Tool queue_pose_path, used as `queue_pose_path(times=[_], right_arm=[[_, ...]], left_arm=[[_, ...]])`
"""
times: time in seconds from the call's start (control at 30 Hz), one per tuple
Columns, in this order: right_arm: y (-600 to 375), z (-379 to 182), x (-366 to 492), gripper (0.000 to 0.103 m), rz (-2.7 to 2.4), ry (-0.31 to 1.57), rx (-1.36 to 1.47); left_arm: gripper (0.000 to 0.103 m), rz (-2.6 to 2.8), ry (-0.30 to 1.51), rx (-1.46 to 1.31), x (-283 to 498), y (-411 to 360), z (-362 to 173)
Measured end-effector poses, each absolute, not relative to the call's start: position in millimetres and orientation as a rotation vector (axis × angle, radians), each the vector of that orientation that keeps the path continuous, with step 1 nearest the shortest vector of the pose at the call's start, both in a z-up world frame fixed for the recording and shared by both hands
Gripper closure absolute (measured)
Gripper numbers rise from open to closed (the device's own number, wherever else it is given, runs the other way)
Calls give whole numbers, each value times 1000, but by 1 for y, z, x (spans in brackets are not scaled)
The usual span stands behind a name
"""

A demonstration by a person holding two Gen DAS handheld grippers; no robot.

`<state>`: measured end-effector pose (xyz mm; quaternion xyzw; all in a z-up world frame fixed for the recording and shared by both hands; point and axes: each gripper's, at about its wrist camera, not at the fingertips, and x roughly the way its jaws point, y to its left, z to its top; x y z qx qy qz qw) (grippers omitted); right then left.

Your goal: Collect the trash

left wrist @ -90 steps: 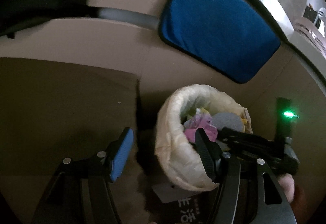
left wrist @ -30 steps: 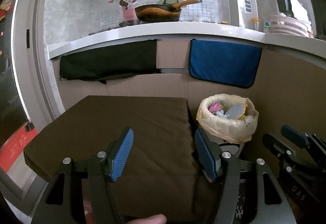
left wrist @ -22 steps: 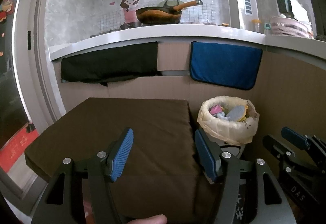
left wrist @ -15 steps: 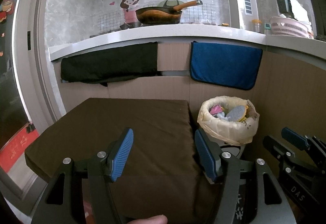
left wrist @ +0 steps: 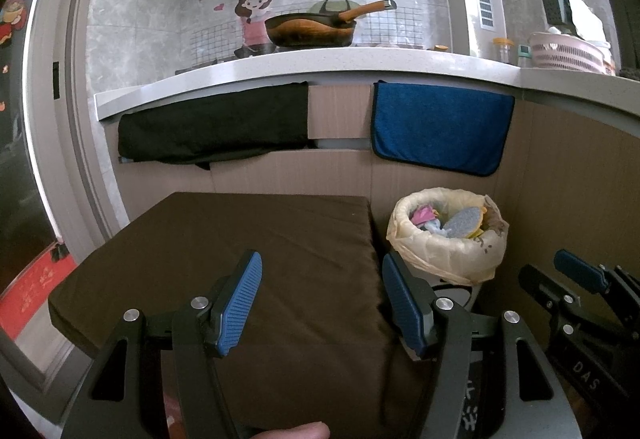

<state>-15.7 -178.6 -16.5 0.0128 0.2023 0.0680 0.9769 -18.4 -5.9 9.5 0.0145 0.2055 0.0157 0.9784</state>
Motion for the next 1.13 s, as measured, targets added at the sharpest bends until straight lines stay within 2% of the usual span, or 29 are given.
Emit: queue_pose_path(times=[1.13], right_arm=[[-178,-16,-28,56,99,420,45]], left_arm=[[40,23,440,29,-12,-2,7]])
